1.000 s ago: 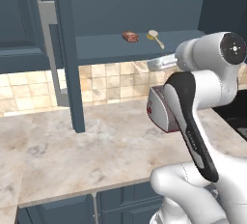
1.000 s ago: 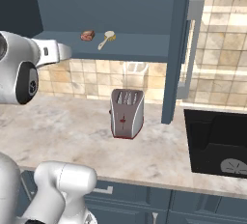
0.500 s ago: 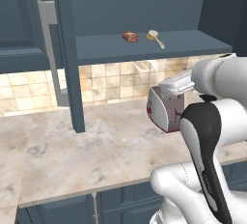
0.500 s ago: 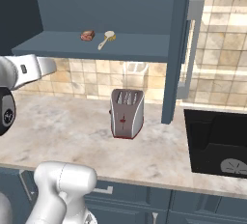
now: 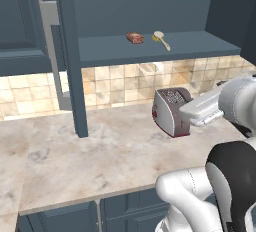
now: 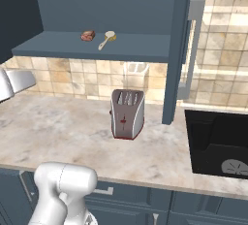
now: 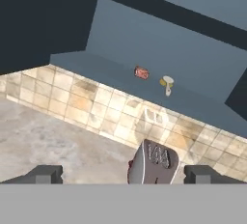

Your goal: Pick up the dish brush and bar soap from the sink, and place them back in the cabinet, and close the cabinet doors.

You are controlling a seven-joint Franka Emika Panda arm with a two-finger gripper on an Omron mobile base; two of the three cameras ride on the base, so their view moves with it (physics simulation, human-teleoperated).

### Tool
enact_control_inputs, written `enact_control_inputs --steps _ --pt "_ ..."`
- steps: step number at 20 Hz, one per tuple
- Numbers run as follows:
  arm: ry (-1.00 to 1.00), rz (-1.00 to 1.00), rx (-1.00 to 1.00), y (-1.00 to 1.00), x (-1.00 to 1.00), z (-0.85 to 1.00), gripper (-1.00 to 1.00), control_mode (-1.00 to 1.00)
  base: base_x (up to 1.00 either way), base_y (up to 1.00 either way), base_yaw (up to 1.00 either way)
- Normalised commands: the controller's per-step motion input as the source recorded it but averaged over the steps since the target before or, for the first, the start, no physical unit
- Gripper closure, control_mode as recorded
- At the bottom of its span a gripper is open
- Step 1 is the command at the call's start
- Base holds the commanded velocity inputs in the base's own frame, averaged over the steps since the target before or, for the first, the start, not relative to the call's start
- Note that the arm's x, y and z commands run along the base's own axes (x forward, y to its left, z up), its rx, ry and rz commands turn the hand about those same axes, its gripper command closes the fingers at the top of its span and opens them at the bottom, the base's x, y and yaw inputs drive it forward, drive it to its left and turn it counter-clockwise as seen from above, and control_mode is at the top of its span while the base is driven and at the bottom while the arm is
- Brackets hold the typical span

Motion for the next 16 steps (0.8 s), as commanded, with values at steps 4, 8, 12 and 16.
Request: enact_control_inputs --steps 4,8,12,16 --pt "0.00 0.00 -0.08 0.08 -0.60 0.15 -1.00 -1.00 0.00 0.00 0.00" --pt "0.00 0.07 -0.11 0.14 -0.41 0.02 -1.00 -1.00 0.00 0.00 0.00" --pt "0.00 0.13 -0.14 0.13 -0.42 0.00 -1.00 -1.00 0.00 0.00 0.00" --pt "0.00 0.16 -0.14 0.14 -0.25 0.00 -1.00 -1.00 0.00 0.00 0.00"
